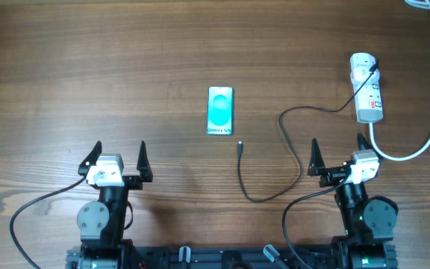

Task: Plug charger to phone and switch on socket
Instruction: 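Move the left gripper open toward the phone on the table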

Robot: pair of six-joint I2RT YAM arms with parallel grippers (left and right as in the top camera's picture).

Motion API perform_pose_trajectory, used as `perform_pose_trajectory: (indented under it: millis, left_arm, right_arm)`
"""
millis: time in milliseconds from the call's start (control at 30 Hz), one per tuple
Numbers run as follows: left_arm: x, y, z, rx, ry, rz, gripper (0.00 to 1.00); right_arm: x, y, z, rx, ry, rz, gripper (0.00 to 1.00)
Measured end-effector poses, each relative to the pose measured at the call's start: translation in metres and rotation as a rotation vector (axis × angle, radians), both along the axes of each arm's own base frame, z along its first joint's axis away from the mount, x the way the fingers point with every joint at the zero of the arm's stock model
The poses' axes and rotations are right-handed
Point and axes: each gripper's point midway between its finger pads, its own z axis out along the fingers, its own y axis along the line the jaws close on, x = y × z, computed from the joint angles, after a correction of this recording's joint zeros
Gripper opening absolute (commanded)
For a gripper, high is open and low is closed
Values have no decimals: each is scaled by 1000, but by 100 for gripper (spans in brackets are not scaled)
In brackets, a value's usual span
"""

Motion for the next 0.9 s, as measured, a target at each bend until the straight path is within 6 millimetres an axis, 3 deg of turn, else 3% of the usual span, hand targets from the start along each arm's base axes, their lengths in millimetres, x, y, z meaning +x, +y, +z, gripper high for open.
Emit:
perform_pose_trajectory:
  millis: [900]
  left_arm:
    - [0,-4,0,0,0,-15,100]
  right_arm:
    - [0,0,0,0,0,0,100]
